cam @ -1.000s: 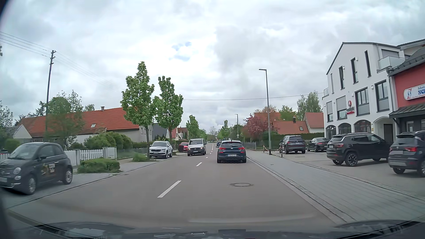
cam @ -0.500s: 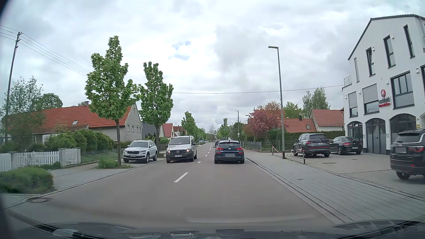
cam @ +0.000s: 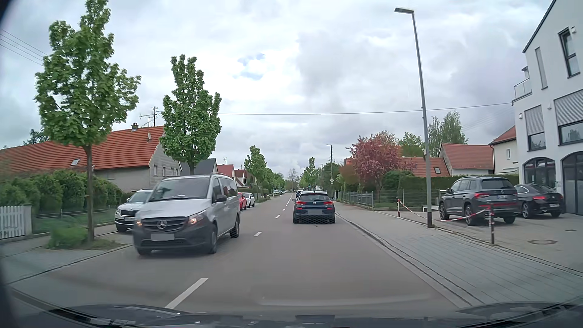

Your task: Follow the waypoints while adhering to traffic rules and regulations

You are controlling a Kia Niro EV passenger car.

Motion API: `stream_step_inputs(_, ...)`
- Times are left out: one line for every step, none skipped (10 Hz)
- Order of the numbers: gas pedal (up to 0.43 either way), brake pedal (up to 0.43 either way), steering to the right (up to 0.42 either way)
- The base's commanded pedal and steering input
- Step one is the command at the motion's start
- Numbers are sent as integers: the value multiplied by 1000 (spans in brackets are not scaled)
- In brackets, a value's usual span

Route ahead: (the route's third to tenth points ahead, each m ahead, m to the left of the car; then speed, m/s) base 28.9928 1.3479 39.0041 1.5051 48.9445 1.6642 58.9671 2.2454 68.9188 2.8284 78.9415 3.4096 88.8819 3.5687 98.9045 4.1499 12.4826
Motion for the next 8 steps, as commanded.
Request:
stream_step_inputs(110, 12, -9)
stream_step_inputs(110, 12, -10)
stream_step_inputs(110, 12, -12)
stream_step_inputs(110, 6, -13)
stream_step_inputs(110, 12, -13)
stream_step_inputs(110, 12, -12)
stream_step_inputs(110, 12, -11)
stream_step_inputs(110, 6, -10)
